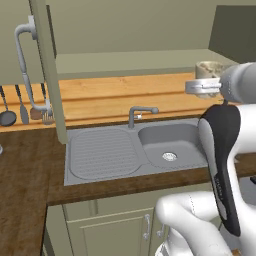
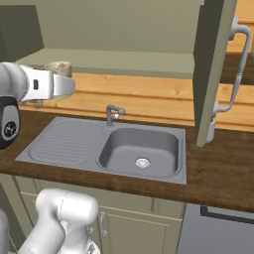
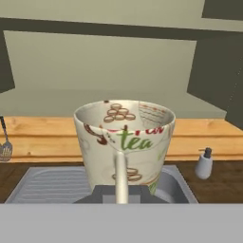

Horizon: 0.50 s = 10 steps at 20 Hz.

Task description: Gather all objects into one cabinet and sort the glasses and bowls to opposite sides.

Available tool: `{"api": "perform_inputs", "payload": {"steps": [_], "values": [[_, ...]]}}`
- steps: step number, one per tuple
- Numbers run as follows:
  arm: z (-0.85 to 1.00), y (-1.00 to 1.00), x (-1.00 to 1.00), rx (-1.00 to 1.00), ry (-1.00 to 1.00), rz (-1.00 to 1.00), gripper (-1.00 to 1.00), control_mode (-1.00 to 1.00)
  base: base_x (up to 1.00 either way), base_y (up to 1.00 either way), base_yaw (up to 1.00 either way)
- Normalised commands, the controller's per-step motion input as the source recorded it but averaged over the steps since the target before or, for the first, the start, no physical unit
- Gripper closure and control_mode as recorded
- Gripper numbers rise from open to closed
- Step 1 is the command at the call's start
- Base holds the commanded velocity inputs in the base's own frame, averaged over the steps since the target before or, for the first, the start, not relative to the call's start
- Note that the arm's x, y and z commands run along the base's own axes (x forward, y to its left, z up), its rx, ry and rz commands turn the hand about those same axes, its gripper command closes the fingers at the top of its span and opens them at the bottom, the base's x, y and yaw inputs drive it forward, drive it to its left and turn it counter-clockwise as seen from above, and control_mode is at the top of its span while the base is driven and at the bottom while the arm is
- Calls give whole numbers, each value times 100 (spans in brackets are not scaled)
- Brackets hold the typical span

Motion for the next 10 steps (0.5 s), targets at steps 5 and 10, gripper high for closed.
{"api": "perform_inputs", "payload": {"steps": [5,10], "values": [[-3,8,-3,0,0,9,100,-100,0,0,0],[-21,0,-1,0,0,1,100,-100,0,0,0]]}}
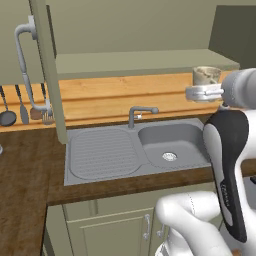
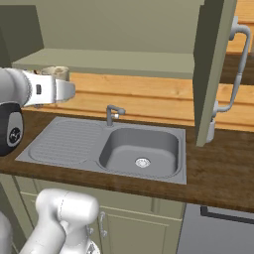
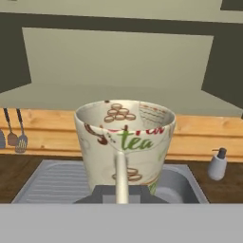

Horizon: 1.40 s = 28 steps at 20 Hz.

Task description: Gather all objects into one cabinet and sort the glasses and bowls to opposite sides.

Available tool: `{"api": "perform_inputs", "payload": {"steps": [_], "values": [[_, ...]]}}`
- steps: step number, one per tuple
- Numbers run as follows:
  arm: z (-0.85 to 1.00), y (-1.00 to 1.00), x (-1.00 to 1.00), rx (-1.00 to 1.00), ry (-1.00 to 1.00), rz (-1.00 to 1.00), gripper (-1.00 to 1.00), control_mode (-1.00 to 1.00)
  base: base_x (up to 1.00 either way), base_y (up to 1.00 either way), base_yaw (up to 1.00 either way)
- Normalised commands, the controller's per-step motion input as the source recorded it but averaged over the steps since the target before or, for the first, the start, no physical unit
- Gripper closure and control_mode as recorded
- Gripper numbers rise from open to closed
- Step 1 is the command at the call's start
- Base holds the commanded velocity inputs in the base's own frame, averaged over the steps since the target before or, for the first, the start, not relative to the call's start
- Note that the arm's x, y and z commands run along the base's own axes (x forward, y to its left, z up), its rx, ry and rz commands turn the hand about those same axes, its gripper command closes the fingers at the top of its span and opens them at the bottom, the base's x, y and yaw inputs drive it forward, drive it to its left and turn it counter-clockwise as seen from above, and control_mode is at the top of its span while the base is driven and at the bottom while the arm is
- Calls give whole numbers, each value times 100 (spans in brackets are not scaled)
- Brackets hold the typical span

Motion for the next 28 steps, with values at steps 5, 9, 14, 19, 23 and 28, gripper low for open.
{"api": "perform_inputs", "payload": {"steps": [5,9,14,19,23,28], "values": [[-23,0,-5,0,0,0,100,-100,0,0,0],[-15,0,-10,0,0,0,100,-100,0,0,0],[0,0,0,0,0,0,100,100,-71,-36,-8],[0,0,0,0,0,0,100,100,-97,-76,-41],[0,0,0,0,0,0,100,100,-70,-64,-58],[0,0,0,0,0,0,100,100,-52,-56,-66]]}}
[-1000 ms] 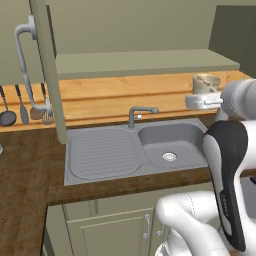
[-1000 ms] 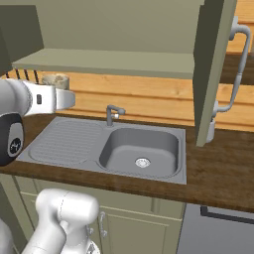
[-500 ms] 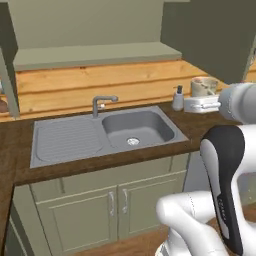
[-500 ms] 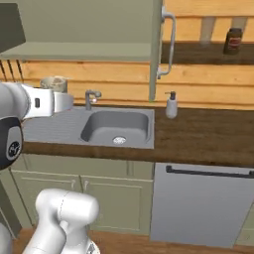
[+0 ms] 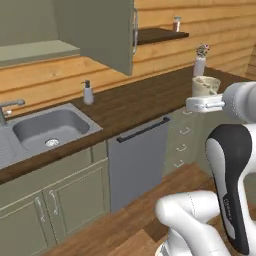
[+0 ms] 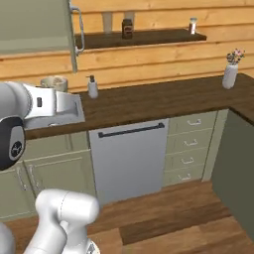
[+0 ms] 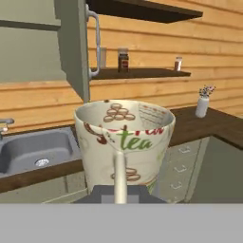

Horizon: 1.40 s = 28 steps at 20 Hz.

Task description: Gather all objects into one cabinet and sort the glasses and bowls to opposite sides.

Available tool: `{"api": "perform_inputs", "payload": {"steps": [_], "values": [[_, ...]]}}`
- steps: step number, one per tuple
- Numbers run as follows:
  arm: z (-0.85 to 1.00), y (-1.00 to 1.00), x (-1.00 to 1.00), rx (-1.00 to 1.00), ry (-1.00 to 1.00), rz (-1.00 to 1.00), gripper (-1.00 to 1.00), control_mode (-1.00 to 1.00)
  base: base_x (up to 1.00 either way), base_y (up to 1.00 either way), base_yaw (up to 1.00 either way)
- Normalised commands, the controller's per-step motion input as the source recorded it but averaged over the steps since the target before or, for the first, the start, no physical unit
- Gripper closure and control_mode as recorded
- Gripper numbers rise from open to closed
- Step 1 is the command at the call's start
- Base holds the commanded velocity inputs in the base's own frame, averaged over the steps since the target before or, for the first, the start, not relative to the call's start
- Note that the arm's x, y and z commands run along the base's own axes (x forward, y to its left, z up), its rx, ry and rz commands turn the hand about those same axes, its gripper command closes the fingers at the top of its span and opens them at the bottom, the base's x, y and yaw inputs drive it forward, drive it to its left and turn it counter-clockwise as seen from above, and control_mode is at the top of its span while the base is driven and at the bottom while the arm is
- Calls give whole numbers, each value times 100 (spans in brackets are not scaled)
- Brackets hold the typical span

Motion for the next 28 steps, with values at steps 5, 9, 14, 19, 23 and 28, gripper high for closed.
{"api": "perform_inputs", "payload": {"steps": [5,9,14,19,23,28], "values": [[0,0,0,0,0,0,100,100,-31,-24,-82],[0,0,0,0,0,0,100,100,-8,0,-95],[0,0,0,0,0,0,100,100,-1,0,-98],[0,0,0,0,0,0,100,100,0,0,-97],[0,0,0,0,0,0,100,100,0,0,-100],[0,0,0,0,0,0,100,100,0,0,-100]]}}
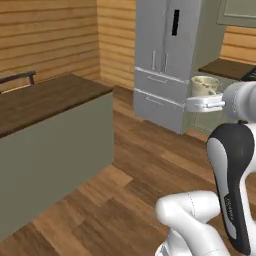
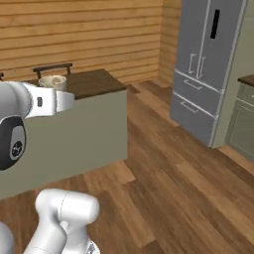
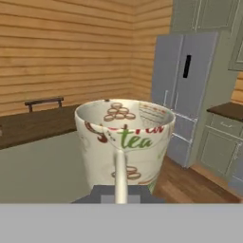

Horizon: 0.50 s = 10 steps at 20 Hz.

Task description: Gather all objects into one cabinet and sort the glasses and bowls to opposite sides.

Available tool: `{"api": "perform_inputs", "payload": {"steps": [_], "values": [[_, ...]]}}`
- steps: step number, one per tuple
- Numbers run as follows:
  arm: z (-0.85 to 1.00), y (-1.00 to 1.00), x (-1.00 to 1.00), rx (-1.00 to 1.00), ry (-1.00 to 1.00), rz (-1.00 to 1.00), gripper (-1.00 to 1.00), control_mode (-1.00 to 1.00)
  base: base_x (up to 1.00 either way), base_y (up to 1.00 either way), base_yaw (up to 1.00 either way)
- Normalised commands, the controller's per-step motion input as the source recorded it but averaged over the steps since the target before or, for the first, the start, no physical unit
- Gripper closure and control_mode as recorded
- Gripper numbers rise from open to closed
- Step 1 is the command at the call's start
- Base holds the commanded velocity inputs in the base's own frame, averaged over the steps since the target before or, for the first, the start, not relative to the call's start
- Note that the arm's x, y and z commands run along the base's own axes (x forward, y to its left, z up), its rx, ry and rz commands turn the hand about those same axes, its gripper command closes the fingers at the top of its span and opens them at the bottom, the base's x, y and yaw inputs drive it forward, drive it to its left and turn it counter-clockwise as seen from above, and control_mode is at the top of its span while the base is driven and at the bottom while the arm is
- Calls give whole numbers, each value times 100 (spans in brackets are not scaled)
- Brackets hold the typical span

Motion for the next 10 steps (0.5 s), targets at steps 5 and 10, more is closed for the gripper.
{"api": "perform_inputs", "payload": {"steps": [5,10], "values": [[0,0,0,0,0,0,100,100,25,5,-84],[0,0,0,0,0,0,100,100,96,34,-49]]}}
